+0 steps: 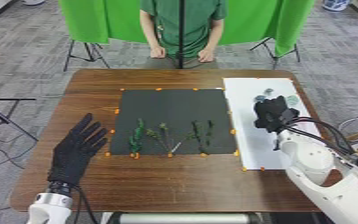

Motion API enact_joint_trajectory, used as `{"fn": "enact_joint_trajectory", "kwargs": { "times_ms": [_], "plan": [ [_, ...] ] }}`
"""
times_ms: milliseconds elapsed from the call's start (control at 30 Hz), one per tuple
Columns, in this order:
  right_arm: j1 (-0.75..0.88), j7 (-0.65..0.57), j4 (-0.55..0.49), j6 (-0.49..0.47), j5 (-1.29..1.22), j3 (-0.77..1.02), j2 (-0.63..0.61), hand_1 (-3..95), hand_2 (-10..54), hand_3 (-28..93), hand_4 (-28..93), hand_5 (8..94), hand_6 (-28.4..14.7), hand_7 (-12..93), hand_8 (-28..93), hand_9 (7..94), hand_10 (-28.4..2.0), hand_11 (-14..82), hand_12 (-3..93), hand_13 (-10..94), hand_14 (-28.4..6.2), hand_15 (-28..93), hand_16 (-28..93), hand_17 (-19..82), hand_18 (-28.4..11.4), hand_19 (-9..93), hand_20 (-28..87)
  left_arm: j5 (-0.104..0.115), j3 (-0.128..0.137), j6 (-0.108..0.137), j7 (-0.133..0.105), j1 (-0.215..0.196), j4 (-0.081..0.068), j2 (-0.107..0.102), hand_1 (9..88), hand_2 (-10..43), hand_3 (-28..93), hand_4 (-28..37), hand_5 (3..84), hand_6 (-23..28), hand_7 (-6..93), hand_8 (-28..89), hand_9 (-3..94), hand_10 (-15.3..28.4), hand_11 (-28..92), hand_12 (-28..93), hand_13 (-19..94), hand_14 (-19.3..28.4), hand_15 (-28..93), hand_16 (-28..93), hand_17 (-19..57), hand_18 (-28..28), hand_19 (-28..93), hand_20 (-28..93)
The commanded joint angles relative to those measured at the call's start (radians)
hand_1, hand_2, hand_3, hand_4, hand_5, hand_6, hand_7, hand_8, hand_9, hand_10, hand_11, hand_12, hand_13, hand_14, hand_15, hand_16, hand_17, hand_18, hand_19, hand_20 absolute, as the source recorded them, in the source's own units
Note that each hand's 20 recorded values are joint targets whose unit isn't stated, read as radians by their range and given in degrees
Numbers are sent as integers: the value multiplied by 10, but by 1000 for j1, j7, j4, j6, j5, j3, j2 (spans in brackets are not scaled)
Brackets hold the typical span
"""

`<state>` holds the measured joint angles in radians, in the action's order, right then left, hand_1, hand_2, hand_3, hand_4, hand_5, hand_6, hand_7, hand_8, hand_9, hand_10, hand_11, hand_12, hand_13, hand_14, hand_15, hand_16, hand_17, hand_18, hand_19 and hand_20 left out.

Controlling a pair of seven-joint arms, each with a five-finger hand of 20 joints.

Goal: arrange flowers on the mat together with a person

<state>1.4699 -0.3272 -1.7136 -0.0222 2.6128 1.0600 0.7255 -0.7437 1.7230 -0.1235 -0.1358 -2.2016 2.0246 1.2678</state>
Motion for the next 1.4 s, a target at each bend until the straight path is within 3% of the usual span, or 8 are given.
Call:
{"fn": "enact_joint_trajectory", "kwargs": {
  "times_ms": [33,133,367,567,700,800,1100,1400],
  "plan": [
    [-5,-13,25,28,27,-22,-9,429,-95,758,-282,599,16,398,-18,705,-69,264,376,720,-46,669,197,283,-163,696,302,4,0,5,5,-2,-4,-2,257,-8,701,-267,300,18,161,-91,258,113,157,152,241,138,206,16,-90,214,425,74],
    [-1,-2,37,70,21,-24,-11,499,-95,751,-281,622,21,450,-17,773,-52,184,462,747,-39,660,219,299,-159,703,306,4,0,2,9,2,-7,-5,257,-8,701,-268,300,17,161,-91,258,113,158,152,240,138,207,16,-90,215,425,74],
    [-9,33,19,163,-7,-38,-11,561,-95,789,-282,725,36,453,-12,871,-38,152,469,826,-19,600,272,354,-149,729,300,8,8,15,14,11,-9,-28,258,-7,704,-269,301,17,163,-92,257,113,160,152,234,136,206,15,-91,215,425,73],
    [-127,88,-17,254,-43,-130,19,565,-95,787,-282,730,35,449,-14,876,-39,142,474,829,-20,602,275,357,-150,733,300,20,52,35,1,-26,-4,-121,258,-7,706,-269,301,17,163,-92,255,114,162,151,229,133,202,15,-91,214,425,73],
    [-277,150,-14,287,-62,-243,98,565,-95,788,-283,731,35,449,-13,877,-38,140,476,828,-22,608,275,355,-150,734,301,36,97,59,-9,-65,5,-167,258,-7,707,-271,301,17,164,-93,254,114,163,151,227,133,201,17,-91,213,424,73],
    [-379,190,13,302,-83,-324,171,563,-95,788,-283,730,35,449,-12,879,-38,137,475,827,-22,611,273,349,-147,723,297,53,115,65,-3,-64,-6,-202,258,-8,709,-271,302,18,164,-93,254,115,164,150,228,133,201,18,-91,213,424,73],
    [-533,408,103,284,-106,-490,413,572,-95,768,-283,721,33,453,-12,875,-41,134,476,822,-20,599,275,343,-145,713,295,65,117,80,-14,-52,-19,-223,260,-10,714,-278,307,21,172,-96,255,117,167,148,229,134,205,17,-90,212,423,73],
    [-521,553,236,227,-15,-526,578,594,-95,728,-283,704,20,454,-16,866,-45,134,475,815,-19,596,261,335,-143,710,299,78,100,124,-49,-41,-31,-250,262,-22,738,-282,316,24,184,-106,263,121,175,144,232,143,210,12,-91,213,420,70]
  ]
}}
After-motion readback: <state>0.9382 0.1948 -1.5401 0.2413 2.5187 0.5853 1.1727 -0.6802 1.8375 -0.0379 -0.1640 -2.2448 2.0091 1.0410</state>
